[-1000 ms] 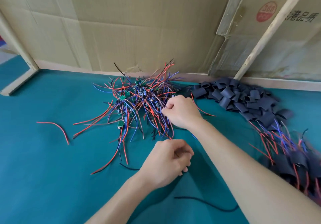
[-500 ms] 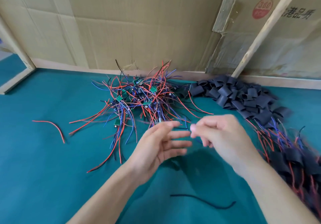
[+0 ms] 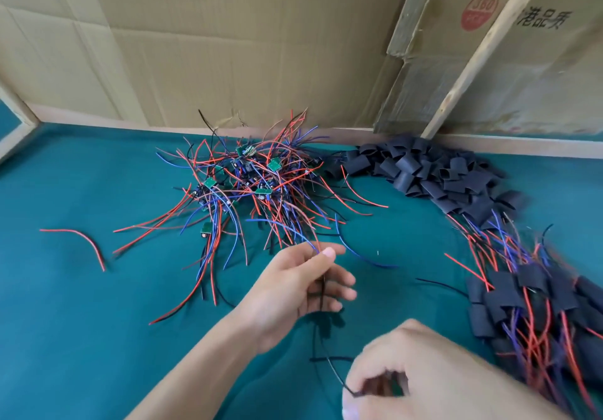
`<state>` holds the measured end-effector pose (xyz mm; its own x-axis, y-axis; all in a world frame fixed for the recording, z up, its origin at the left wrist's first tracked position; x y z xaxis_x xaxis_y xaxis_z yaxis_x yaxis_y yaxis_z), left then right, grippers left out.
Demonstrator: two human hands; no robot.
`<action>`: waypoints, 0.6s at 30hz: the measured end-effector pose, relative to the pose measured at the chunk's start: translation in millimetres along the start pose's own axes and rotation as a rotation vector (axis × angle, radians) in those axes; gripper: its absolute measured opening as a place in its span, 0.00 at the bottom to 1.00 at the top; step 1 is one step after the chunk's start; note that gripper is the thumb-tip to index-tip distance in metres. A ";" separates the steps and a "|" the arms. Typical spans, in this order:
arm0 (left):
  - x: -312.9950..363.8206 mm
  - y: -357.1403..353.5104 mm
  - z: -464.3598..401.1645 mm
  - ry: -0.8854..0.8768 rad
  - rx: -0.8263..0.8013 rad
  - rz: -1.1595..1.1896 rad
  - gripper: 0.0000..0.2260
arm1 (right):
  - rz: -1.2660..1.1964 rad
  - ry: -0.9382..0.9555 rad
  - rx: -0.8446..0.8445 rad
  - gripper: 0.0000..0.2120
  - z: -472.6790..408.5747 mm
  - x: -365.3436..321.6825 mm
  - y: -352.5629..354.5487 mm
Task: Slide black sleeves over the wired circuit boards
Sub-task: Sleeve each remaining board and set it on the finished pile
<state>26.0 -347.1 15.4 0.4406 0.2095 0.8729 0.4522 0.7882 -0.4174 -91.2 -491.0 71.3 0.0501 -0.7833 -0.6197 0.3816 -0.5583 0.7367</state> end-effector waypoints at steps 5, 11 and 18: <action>-6.2 -2.9 0.8 -0.076 0.002 -0.392 0.06 | -0.011 -0.156 0.304 0.09 -24.0 26.3 71.4; -8.1 -4.0 -0.7 -0.068 -0.001 -0.448 0.09 | 0.226 -0.525 0.768 0.08 -113.0 104.2 142.6; -9.7 -2.0 0.0 -0.088 -0.029 -0.511 0.11 | 0.171 -0.798 1.131 0.19 -159.8 141.8 133.0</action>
<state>20.8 -350.7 7.8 0.0917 -0.1493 0.9845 0.6144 0.7865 0.0620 114.2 -632.7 38.1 -0.6600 -0.5921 -0.4624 -0.5386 -0.0562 0.8407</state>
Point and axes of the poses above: each hand's wrist, its own z-axis away from the middle knuckle, its own y-axis out of the back of the hand, x = y × z, the point moved 1 cm from there along -z, towards the middle knuckle, and after that the axes turned 6 degrees about x, right-handed, at the moved point
